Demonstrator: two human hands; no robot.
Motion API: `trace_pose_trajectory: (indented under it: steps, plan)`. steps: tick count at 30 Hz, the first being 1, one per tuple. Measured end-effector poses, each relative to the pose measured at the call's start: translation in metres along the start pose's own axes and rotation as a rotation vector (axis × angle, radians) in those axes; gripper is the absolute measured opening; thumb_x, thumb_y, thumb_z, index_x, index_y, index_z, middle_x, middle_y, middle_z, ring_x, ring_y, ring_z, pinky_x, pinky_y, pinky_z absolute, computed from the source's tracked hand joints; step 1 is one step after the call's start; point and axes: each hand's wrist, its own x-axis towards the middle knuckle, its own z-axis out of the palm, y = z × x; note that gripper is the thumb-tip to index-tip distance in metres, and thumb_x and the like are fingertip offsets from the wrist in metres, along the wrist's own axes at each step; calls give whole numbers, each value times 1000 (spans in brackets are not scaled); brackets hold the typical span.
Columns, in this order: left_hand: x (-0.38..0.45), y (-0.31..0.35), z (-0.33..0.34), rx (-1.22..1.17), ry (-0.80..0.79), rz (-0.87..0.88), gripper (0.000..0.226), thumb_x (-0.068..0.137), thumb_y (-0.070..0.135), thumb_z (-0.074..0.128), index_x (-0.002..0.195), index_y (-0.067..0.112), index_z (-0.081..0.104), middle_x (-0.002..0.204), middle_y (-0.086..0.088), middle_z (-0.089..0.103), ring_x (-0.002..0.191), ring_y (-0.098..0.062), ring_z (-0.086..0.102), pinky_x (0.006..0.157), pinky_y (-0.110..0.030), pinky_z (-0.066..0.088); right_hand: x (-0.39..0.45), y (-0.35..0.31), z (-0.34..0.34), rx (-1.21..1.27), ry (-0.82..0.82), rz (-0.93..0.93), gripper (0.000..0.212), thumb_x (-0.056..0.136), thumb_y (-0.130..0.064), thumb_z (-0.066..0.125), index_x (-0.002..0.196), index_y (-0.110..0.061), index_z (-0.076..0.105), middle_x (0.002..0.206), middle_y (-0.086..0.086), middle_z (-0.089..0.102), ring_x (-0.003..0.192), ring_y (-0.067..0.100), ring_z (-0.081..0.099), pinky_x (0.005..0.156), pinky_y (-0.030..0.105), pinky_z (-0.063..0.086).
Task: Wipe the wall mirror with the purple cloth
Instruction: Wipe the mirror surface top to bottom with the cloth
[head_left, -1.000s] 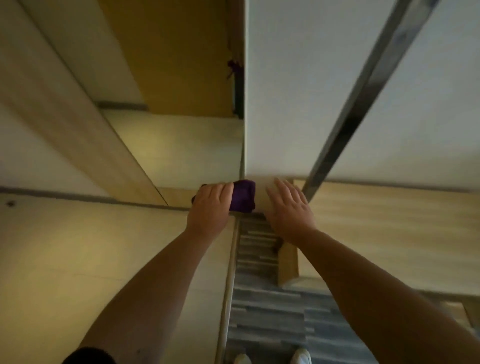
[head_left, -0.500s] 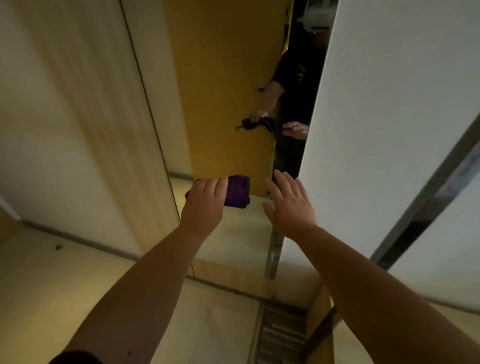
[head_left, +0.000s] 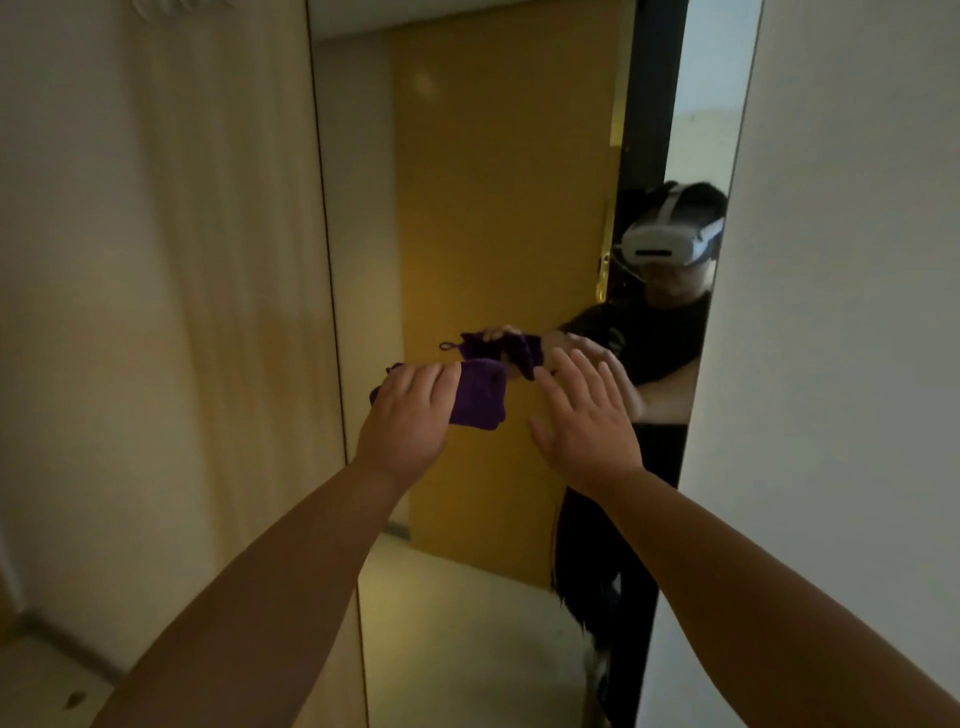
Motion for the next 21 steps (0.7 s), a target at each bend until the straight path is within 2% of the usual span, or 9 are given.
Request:
trace_pose_trajectory:
  steps: [4,6,8,10,17,21]
  plan:
    - [54,-34,-1,16,88,-11,49,81,-5,61,129,-2,54,116,-18,63,102,-37,59,94,-49,49,65,1,-17,-58,128,-75,57,98,-47,46,144,-13,45,154,16,38,146,34,26,121,45,5]
    - [74,-52,1,26,110,2,49,81,-4,55,130,-2,54,118,-19,62,103,-37,59,95,-49,49,94,-3,-24,-96,179,-97,56,99,-48,43,141,-12,48,151,17,42,144,36,30,121,47,10]
    - [91,-71,5,23,134,16,50,81,-3,52,131,-2,52,117,-19,62,103,-38,59,94,-50,49,119,-9,-30,-125,207,-107,60,102,-53,31,140,-10,49,150,18,43,143,37,33,121,49,14]
    - [107,-90,10,19,173,29,48,84,0,49,132,-2,51,117,-19,62,102,-38,59,94,-51,49,142,-16,-34,-166,212,-99,65,101,-55,22,142,-11,47,153,17,39,145,36,29,121,49,11]
    - [180,-153,13,-3,363,117,44,93,13,36,130,-2,54,116,-18,63,104,-36,59,93,-48,48,222,-24,-49,-352,368,-18,57,100,-47,34,143,-11,45,153,17,38,146,37,27,119,57,22]
    - [219,-183,9,-24,418,130,47,98,28,34,132,-1,50,120,-18,61,109,-36,56,96,-48,46,255,-18,-62,-454,389,69,66,100,-52,24,150,-11,35,161,16,24,150,35,12,122,55,10]
